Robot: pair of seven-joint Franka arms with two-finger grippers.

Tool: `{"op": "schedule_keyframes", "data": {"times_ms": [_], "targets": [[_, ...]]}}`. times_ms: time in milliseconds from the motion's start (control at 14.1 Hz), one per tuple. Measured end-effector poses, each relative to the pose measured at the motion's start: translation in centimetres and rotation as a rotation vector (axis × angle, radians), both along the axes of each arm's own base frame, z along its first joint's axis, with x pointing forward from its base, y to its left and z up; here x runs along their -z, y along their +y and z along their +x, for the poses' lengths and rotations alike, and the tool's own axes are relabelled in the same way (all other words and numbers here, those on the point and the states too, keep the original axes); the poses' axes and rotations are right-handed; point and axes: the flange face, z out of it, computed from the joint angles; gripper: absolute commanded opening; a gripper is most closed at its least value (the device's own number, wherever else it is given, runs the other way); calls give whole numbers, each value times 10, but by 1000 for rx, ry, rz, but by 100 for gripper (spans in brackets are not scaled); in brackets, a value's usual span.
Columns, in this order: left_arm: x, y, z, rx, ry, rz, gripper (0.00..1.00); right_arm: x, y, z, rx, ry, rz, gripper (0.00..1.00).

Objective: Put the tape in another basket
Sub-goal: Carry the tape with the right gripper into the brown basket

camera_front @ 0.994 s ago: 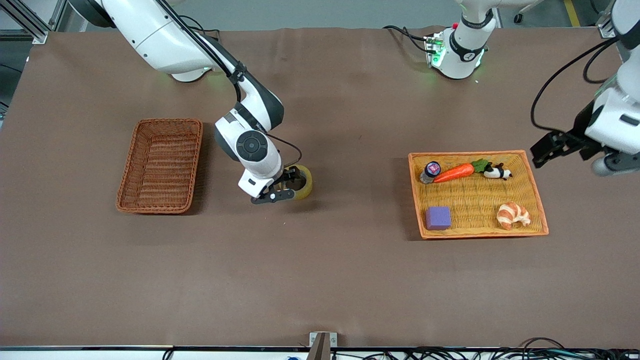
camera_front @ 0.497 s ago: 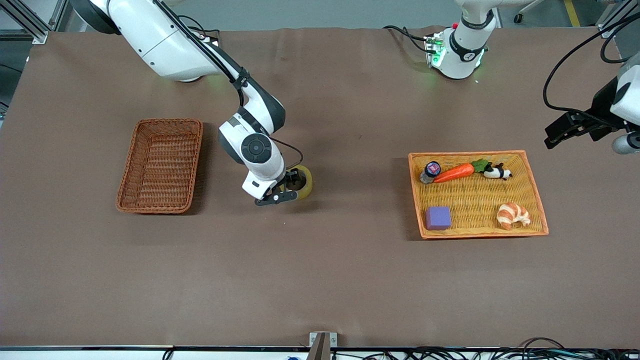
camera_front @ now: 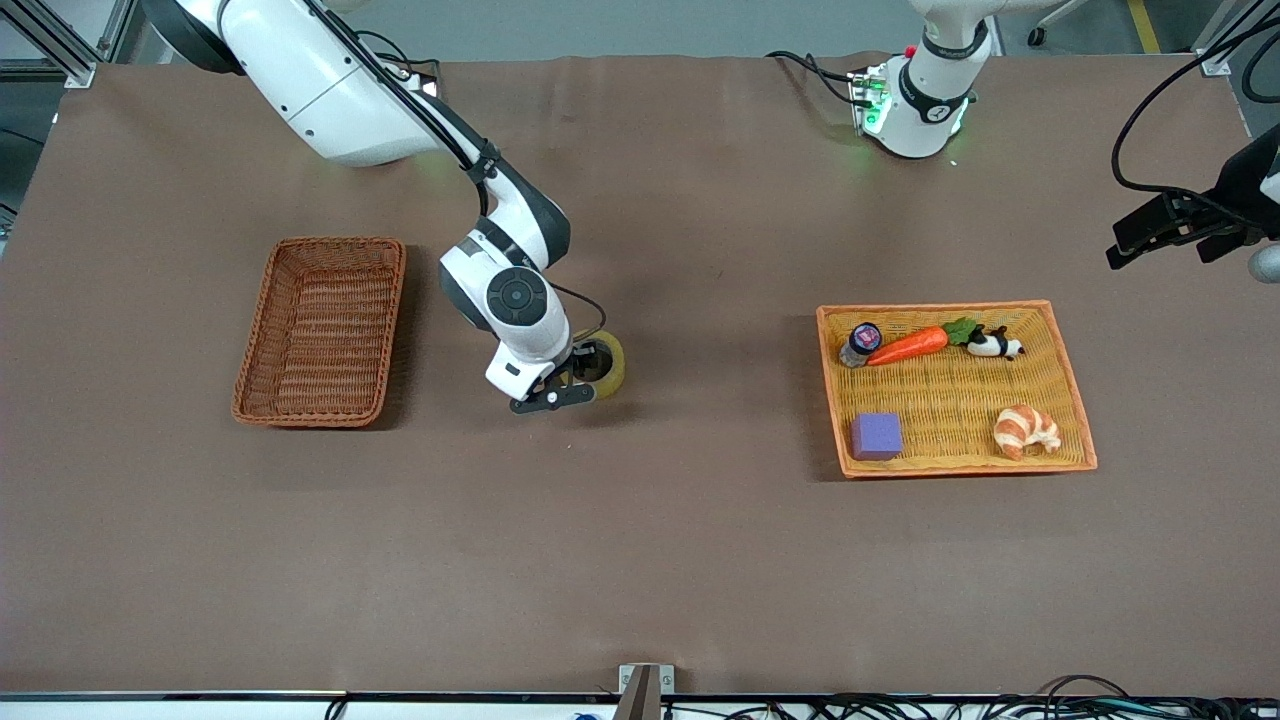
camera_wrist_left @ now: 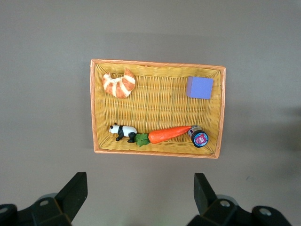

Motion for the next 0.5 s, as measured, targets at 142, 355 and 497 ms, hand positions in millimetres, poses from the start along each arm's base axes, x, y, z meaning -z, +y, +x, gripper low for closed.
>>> {"op": "schedule_keyframes", "data": {"times_ms": [142, 355, 497], "targets": [[0, 0, 0, 1, 1, 0, 100, 6, 0, -1, 6, 0, -7, 35], [0, 1, 0, 1, 1, 5, 100, 6, 0, -1, 6, -2, -8, 15], [0, 1, 0, 1, 1, 5, 100, 6, 1, -1, 17, -3, -9, 0]]}}
